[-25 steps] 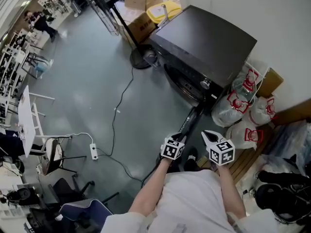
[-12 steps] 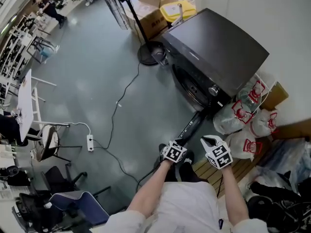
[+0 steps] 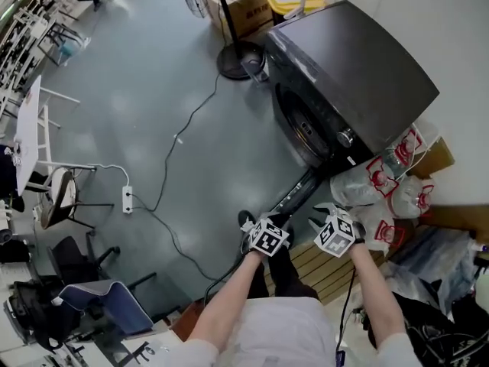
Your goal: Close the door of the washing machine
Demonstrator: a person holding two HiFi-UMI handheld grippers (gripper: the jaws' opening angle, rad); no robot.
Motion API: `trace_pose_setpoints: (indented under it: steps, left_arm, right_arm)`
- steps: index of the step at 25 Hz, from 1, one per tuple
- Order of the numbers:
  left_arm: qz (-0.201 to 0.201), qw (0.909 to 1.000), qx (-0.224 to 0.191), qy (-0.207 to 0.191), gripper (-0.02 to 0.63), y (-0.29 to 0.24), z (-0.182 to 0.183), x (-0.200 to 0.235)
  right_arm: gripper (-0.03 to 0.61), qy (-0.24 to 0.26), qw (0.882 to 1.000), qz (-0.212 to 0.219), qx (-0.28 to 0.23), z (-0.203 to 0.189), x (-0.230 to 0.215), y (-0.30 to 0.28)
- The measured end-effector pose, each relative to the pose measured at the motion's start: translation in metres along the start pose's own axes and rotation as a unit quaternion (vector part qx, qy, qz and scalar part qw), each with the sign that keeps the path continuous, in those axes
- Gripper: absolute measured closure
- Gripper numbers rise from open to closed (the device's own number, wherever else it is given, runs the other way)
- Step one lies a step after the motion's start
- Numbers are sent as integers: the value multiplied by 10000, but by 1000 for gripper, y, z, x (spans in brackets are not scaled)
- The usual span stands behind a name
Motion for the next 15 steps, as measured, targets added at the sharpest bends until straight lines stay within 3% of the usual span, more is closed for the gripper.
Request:
trace_pose_setpoints:
  steps: [4, 8, 11, 15]
  left_arm:
    - [36, 9999, 27, -97, 497, -4, 0, -1]
    - [94, 9999, -30, -39, 491, -7, -1, -1]
    - [113, 9999, -40, 17, 485, -7, -2, 0]
    - [123, 9998, -126, 34, 483, -4, 1, 2]
  right_arm:
    - [413, 826, 9954, 410, 268, 2, -8, -25]
    - [394, 1554, 9833, 807, 489, 0, -15, -46]
    - [396, 2223, 9674, 1075, 553, -3, -17, -57]
    - [403, 2973, 9380, 1601, 788, -11, -16, -64]
Point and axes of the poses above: the fingertips, and each gripper's own axes: y backward along the fingers, x to its left, z out of its top, the point moved 1 cm from there along y, backward along the fingers, and after that the axes turned 15 degrees about -x, right-handed, at the moved point
